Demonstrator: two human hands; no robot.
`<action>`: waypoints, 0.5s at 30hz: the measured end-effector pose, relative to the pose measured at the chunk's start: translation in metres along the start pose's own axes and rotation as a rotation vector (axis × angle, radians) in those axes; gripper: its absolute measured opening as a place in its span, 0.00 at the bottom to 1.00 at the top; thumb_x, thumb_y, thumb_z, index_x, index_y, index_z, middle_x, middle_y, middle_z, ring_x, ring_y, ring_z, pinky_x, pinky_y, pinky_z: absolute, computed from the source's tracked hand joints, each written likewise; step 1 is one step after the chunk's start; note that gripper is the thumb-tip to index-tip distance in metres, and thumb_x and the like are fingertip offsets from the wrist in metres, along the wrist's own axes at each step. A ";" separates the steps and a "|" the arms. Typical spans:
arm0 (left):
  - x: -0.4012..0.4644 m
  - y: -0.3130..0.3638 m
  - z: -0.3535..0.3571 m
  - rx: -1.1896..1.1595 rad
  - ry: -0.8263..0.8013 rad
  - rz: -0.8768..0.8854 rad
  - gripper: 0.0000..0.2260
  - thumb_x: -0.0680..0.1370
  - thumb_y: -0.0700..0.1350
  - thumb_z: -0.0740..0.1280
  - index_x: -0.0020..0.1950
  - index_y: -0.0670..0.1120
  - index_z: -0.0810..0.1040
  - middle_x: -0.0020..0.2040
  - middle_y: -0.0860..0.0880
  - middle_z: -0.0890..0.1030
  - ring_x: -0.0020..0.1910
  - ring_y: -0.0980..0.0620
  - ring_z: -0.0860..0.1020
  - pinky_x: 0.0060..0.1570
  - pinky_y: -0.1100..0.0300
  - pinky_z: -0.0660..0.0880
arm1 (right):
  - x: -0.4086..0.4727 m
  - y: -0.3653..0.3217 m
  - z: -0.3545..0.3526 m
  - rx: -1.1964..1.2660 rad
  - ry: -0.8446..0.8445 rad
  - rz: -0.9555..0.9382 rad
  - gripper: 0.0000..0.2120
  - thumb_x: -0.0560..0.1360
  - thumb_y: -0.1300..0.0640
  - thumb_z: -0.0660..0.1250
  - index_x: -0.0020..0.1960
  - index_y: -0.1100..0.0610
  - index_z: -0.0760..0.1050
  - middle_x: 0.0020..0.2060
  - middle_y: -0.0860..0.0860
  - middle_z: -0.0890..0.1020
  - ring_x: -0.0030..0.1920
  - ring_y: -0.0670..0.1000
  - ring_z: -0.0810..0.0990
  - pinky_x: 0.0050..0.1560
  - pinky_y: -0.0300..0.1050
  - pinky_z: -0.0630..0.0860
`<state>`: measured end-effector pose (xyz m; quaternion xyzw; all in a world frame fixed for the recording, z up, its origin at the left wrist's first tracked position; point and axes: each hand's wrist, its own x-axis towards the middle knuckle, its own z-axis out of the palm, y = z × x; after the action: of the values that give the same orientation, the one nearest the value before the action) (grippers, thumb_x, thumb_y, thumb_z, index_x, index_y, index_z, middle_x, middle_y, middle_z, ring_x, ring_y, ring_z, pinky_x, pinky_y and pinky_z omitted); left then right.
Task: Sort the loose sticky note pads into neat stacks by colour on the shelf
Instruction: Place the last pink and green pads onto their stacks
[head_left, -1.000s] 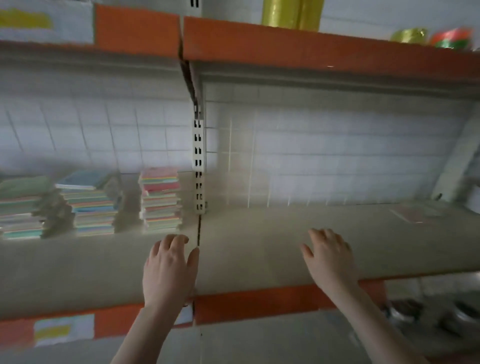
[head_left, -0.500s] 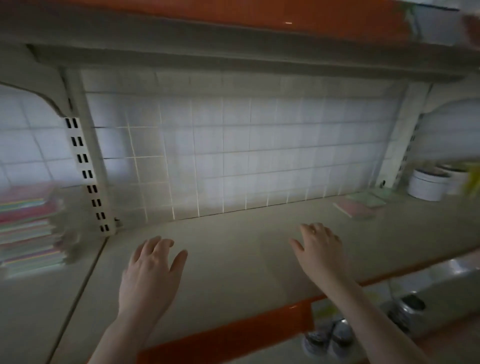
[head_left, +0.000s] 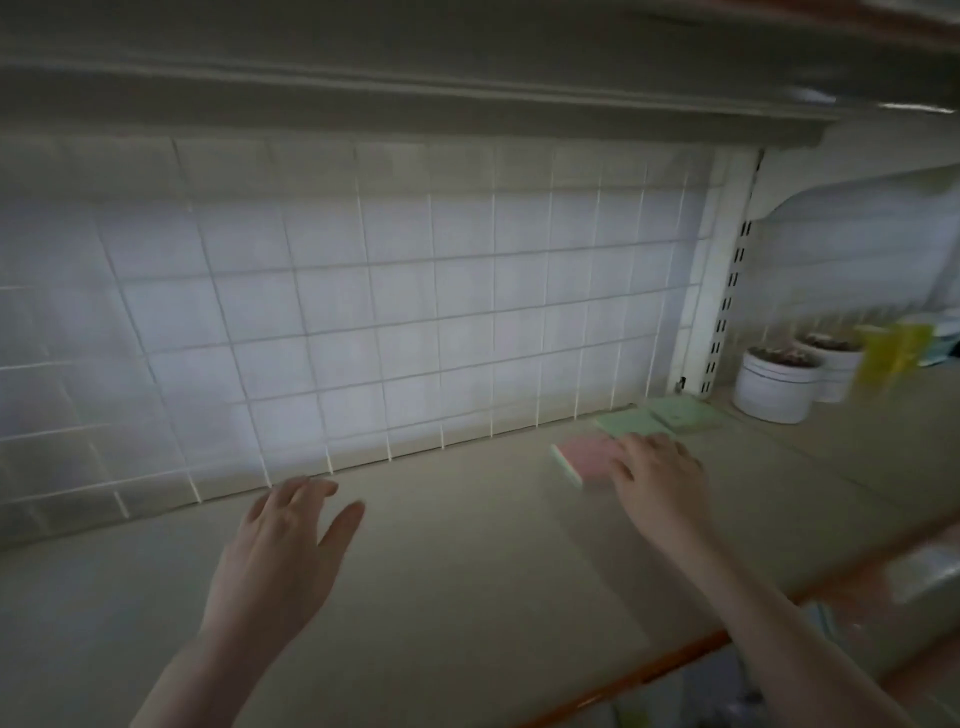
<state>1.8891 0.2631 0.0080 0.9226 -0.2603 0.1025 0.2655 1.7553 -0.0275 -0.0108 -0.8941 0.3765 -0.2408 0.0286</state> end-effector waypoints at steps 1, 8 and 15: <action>0.002 0.013 0.009 0.000 0.005 -0.018 0.19 0.77 0.55 0.63 0.63 0.46 0.75 0.65 0.48 0.74 0.67 0.45 0.69 0.64 0.51 0.66 | 0.011 0.014 0.002 0.020 -0.008 -0.013 0.16 0.79 0.51 0.58 0.64 0.55 0.72 0.59 0.55 0.75 0.60 0.57 0.73 0.58 0.47 0.67; 0.022 0.106 0.075 0.035 -0.054 -0.126 0.21 0.79 0.57 0.59 0.68 0.47 0.70 0.69 0.50 0.70 0.69 0.48 0.65 0.65 0.54 0.63 | 0.087 0.104 0.011 0.073 -0.094 -0.104 0.16 0.79 0.52 0.59 0.65 0.54 0.71 0.59 0.55 0.77 0.58 0.57 0.75 0.53 0.47 0.71; 0.054 0.165 0.140 0.016 -0.199 -0.109 0.26 0.78 0.59 0.59 0.74 0.49 0.63 0.73 0.51 0.64 0.72 0.49 0.61 0.69 0.56 0.60 | 0.135 0.120 0.040 0.361 -0.250 -0.161 0.15 0.77 0.56 0.63 0.62 0.57 0.74 0.58 0.56 0.78 0.57 0.57 0.76 0.53 0.46 0.70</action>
<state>1.8538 0.0446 -0.0199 0.9431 -0.2339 -0.0022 0.2364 1.7754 -0.2110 -0.0182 -0.9246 0.2481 -0.1930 0.2152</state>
